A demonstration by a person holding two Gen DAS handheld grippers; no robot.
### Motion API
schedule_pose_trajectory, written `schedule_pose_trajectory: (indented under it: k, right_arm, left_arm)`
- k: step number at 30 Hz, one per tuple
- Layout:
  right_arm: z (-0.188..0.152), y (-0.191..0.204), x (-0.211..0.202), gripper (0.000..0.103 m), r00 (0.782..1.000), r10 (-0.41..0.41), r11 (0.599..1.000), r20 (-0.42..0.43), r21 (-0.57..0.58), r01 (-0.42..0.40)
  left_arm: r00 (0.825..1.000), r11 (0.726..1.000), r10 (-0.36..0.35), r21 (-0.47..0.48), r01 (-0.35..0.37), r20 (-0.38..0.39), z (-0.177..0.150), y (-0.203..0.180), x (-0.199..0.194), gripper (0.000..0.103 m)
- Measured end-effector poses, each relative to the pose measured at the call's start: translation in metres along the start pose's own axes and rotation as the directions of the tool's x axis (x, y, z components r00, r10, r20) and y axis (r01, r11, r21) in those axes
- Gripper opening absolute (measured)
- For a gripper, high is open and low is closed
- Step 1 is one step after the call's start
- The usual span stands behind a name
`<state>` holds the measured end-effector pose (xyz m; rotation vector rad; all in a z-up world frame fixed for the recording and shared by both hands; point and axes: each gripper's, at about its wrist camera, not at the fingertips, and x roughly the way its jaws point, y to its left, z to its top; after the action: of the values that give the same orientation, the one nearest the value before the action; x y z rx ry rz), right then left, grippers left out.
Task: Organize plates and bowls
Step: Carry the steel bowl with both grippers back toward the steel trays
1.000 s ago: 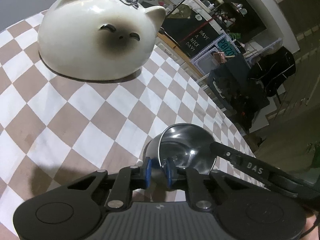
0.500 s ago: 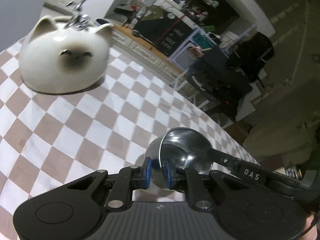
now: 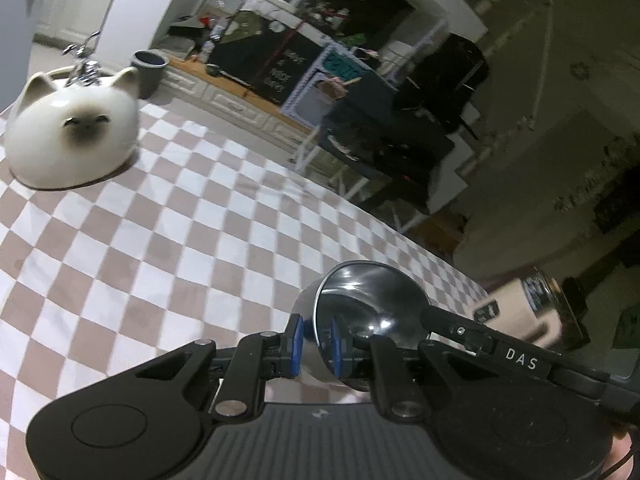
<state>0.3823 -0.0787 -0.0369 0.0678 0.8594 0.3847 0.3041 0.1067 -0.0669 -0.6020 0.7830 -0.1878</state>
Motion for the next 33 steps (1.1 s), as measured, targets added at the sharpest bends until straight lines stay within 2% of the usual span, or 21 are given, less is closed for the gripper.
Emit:
schedule_pose_trajectory:
  k: [8, 14, 25, 33]
  right_arm:
    - [-0.034, -0.029, -0.064, 0.007, 0.998, -0.037, 0.998, 0.047, 0.047, 0.035]
    - [-0.059, -0.056, -0.096, 0.007, 0.995, -0.076, 0.992, 0.064, 0.102, 0.069]
    - [-0.101, -0.113, -0.137, 0.007, 0.985, -0.164, 0.962, 0.058, 0.230, 0.147]
    - [-0.124, -0.137, -0.149, 0.009, 0.977, -0.214, 0.943, 0.010, 0.261, 0.204]
  left_arm:
    - [0.998, 0.996, -0.068, 0.063, 0.068, -0.012, -0.024, -0.042, -0.010, 0.015]
    - [0.995, 0.988, -0.092, 0.124, 0.097, -0.048, -0.049, -0.077, -0.005, 0.015]
    - [0.983, 0.963, -0.113, 0.226, 0.144, -0.146, -0.090, -0.138, 0.036, 0.015]
    - [0.972, 0.947, -0.113, 0.274, 0.168, -0.207, -0.110, -0.166, 0.067, 0.015]
